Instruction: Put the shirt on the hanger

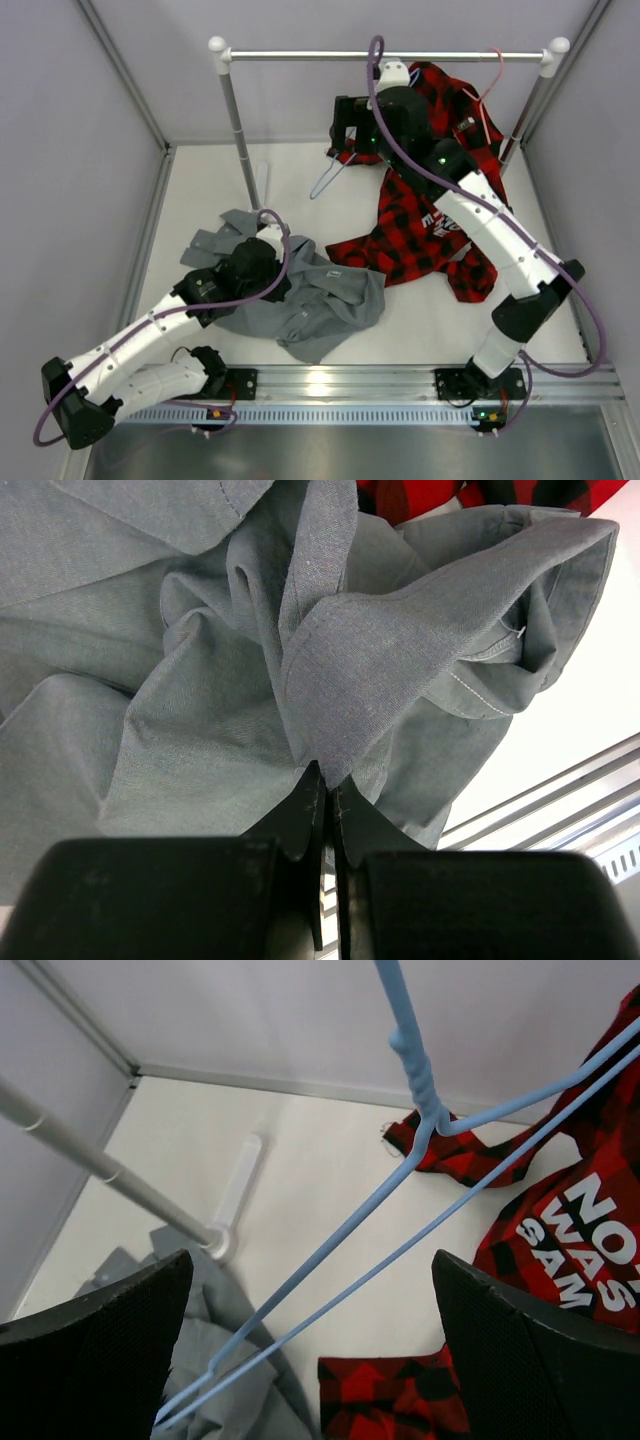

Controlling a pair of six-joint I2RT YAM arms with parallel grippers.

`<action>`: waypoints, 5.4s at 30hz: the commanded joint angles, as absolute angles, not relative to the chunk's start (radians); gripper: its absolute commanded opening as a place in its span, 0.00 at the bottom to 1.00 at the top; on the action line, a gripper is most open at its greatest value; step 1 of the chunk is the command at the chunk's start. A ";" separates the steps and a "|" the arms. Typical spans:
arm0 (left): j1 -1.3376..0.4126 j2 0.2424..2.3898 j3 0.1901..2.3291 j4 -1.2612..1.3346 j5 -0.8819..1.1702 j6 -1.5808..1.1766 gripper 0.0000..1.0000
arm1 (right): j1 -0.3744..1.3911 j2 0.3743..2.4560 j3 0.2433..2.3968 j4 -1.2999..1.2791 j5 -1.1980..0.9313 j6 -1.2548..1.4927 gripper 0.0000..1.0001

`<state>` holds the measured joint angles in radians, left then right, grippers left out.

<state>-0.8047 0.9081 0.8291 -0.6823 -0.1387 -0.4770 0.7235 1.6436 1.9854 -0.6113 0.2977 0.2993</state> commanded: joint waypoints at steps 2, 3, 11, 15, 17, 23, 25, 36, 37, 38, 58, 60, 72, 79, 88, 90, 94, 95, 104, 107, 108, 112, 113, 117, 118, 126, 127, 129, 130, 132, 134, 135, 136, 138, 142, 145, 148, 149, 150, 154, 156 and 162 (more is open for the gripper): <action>-0.799 0.890 0.813 -0.669 -0.135 -0.476 0.00 | 0.758 1.726 2.056 -0.594 0.541 0.276 1.00; -0.799 0.887 0.810 -0.666 -0.135 -0.476 0.00 | 0.765 1.723 2.049 -0.595 0.560 0.272 0.99; -0.799 0.881 0.807 -0.663 -0.129 -0.474 0.00 | 0.775 1.568 1.896 -0.571 0.562 0.252 0.88; -0.799 0.871 0.804 -0.661 -0.123 -0.476 0.00 | 0.733 1.505 1.809 -0.569 0.483 0.239 0.62; -0.799 0.865 0.804 -0.660 -0.121 -0.474 0.00 | 0.713 1.479 1.784 -0.569 0.424 0.227 0.62; -0.799 0.870 0.804 -0.657 -0.117 -0.474 0.00 | 0.670 1.439 1.706 -0.569 0.339 0.170 0.52; -0.801 0.867 0.802 -0.657 -0.115 -0.474 0.00 | 0.661 1.424 1.692 -0.568 0.312 0.153 0.45; -0.799 0.864 0.802 -0.657 -0.110 -0.474 0.00 | 0.621 1.387 1.595 -0.554 0.239 0.048 0.27; -0.799 0.865 0.802 -0.658 -0.110 -0.474 0.00 | 0.620 1.382 1.589 -0.549 0.244 0.046 0.25; -0.799 0.865 0.802 -0.657 -0.110 -0.474 0.00 | 0.614 1.375 1.577 -0.543 0.244 0.043 0.17; -0.799 0.824 0.801 -0.643 -0.109 -0.472 0.00 | 0.604 1.290 1.559 -0.463 0.212 0.020 0.00; -0.799 0.815 0.799 -0.640 -0.106 -0.474 0.00 | 0.595 1.278 1.554 -0.436 0.204 0.038 0.00; -0.799 0.804 0.831 -0.635 -0.159 -0.518 0.00 | 0.586 1.218 1.559 -0.365 0.114 0.084 0.00; -0.756 0.935 0.936 -0.624 -0.207 -0.581 0.00 | 0.586 1.068 1.436 -0.500 -0.029 0.098 0.00; -0.488 1.112 1.012 -0.508 0.086 -0.572 0.00 | 0.586 0.656 1.079 -0.696 -0.401 0.175 0.00; -0.460 1.167 1.029 -0.492 0.115 -0.563 0.00 | 0.586 0.586 0.982 -0.707 -0.503 0.192 0.00; -0.419 1.238 1.074 -0.474 0.178 -0.560 0.00 | 0.586 0.471 0.873 -0.779 -0.574 0.209 0.00; -0.404 1.246 1.077 -0.465 0.190 -0.563 0.00 | 0.586 0.460 0.856 -0.782 -0.580 0.213 0.00; -0.394 1.256 1.049 -0.411 0.274 -0.606 0.00 | 0.586 0.471 0.765 -0.736 -0.499 0.239 0.00; -0.396 1.244 1.028 -0.385 0.314 -0.612 0.00 | 0.586 0.492 0.747 -0.688 -0.508 0.256 0.00; -0.396 1.240 1.014 -0.379 0.325 -0.614 0.00 | 0.586 0.506 0.742 -0.677 -0.506 0.261 0.00; -0.396 1.220 0.994 -0.353 0.379 -0.609 0.00 | 0.586 0.537 0.758 -0.649 -0.479 0.268 0.00; -0.396 1.212 0.991 -0.354 0.383 -0.606 0.00 | 0.586 0.544 0.764 -0.649 -0.466 0.267 0.00; -0.396 1.186 0.991 -0.353 0.426 -0.575 0.00 | 0.586 0.592 0.787 -0.649 -0.420 0.268 0.00; -0.396 1.183 0.992 -0.353 0.455 -0.569 0.00 | 0.586 0.600 0.791 -0.650 -0.408 0.270 0.00; -0.397 1.187 1.015 -0.371 0.417 -0.512 0.00 | 0.586 0.598 0.884 -0.762 -0.294 0.242 0.00; -0.397 1.193 1.020 -0.365 0.437 -0.514 0.00 | 0.586 0.604 0.881 -0.755 -0.314 0.248 0.00; -0.431 1.201 1.028 -0.333 0.501 -0.525 0.00 | 0.586 0.611 0.842 -0.669 -0.381 0.273 0.00; -0.449 1.200 1.032 -0.327 0.512 -0.526 0.00 | 0.586 0.609 0.821 -0.623 -0.405 0.287 0.00; -0.488 1.184 1.058 -0.325 0.514 -0.522 0.00 | 0.586 0.612 0.778 -0.479 -0.486 0.311 0.00; -0.531 1.167 1.078 -0.324 0.523 -0.515 0.00 | 0.587 0.629 0.729 -0.395 -0.566 0.330 0.00; -0.538 1.148 1.086 -0.327 0.538 -0.506 0.00 | 0.586 0.643 0.715 -0.333 -0.613 0.339 0.00; -0.546 1.134 1.098 -0.327 0.552 -0.503 0.00 | 0.586 0.649 0.697 -0.312 -0.626 0.347 0.00; -0.552 1.097 1.111 -0.348 0.587 -0.492 0.00 | 0.586 0.646 0.678 -0.275 -0.632 0.339 0.00; -0.691 1.069 1.178 -0.488 0.513 -0.414 0.00 | 0.586 0.635 0.614 -0.129 -0.624 0.351 0.00; -0.762 1.054 1.218 -0.570 0.428 -0.384 0.00 | 0.586 0.634 0.592 -0.052 -0.617 0.359 0.00; -0.781 1.031 1.262 -0.627 0.387 -0.370 0.00 | 0.586 0.580 0.546 0.067 -0.503 0.415 0.00; -0.785 1.026 1.303 -0.643 0.377 -0.361 0.00 | 0.586 0.563 0.528 0.160 -0.468 0.442 0.00; -0.787 1.026 1.328 -0.658 0.374 -0.356 0.00 | 0.587 0.517 0.482 0.211 -0.384 0.472 0.00; -0.793 1.057 1.480 -0.750 0.315 -0.319 0.00 | 0.597 0.411 0.400 0.386 -0.249 0.541 0.00; -0.792 1.086 1.544 -0.804 0.252 -0.298 0.00 | 0.600 0.429 0.425 0.384 -0.325 0.526 0.00; -0.792 1.120 1.563 -0.819 0.109 -0.301 0.00 | 0.621 0.574 0.460 0.423 -0.609 0.511 0.00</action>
